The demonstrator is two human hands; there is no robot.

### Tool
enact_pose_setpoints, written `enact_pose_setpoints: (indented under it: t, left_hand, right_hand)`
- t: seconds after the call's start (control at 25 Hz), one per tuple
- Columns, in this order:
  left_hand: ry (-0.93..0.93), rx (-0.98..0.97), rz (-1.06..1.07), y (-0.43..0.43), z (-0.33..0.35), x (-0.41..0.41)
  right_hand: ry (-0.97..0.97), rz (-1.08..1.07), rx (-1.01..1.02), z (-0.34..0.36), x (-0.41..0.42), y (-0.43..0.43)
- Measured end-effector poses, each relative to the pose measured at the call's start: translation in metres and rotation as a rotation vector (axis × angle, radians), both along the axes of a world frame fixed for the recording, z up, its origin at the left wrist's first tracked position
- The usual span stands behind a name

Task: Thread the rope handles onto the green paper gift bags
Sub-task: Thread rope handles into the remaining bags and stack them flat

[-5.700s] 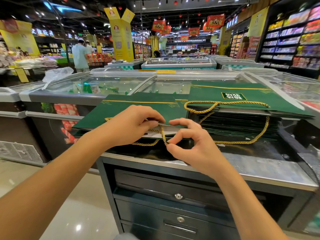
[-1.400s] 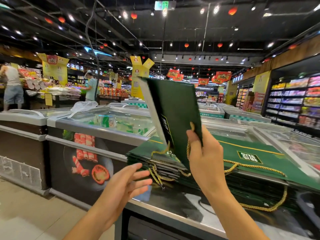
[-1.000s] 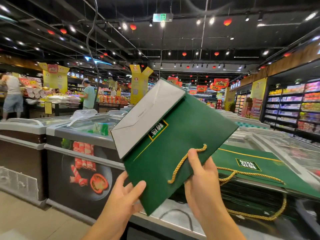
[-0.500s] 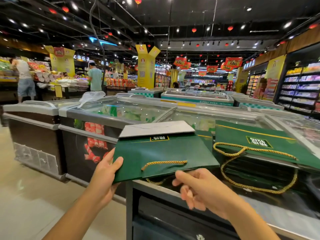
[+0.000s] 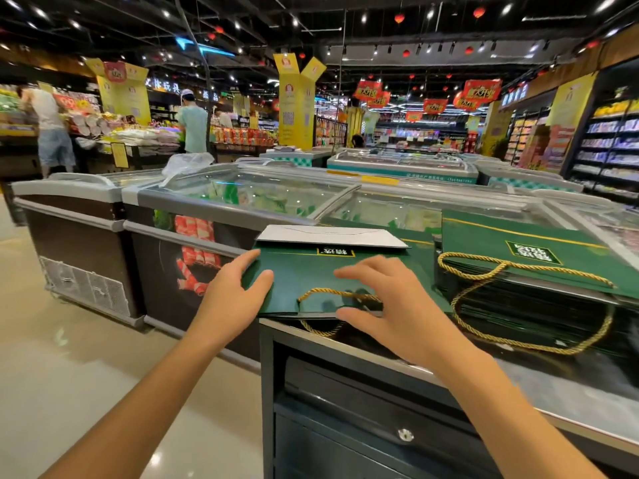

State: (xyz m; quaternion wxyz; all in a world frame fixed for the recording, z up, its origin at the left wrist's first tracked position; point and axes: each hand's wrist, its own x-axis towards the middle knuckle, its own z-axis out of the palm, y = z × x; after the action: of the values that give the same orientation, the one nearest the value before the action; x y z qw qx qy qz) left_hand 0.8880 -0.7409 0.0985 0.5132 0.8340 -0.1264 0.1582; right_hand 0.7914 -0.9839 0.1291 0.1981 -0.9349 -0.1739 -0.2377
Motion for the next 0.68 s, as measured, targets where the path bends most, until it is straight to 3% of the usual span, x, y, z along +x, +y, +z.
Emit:
enact_pose_setpoints:
  t: [0.12,0.16,0.28,0.36,0.56,0.68]
  left_hand:
    - [-0.036,0.065,-0.019,-0.001,-0.001,-0.010]
    - [0.022,-0.071,-0.055,0.001,-0.006,-0.013]
    - [0.286,-0.767,-0.229,-0.007,-0.018,-0.030]
    - [0.339,-0.950,-0.306,-0.021,-0.021,-0.041]
    - [0.354,-1.053,-0.335,-0.035,-0.018,-0.040]
    - [0.355,-1.046,-0.344,-0.035,-0.020,-0.042]
  right_hand:
    - [0.066,-0.020,0.015,-0.004,0.006,0.004]
    - [0.051,-0.018,0.043,-0.005,0.006,0.004]
    - [0.027,-0.012,0.072,-0.004,0.006,0.004]
    - [0.037,-0.004,0.078,-0.003,0.006,0.006]
    - [0.076,0.023,0.153,0.011,0.010,0.012]
    - [0.131,0.061,0.038,0.031,0.017,0.020]
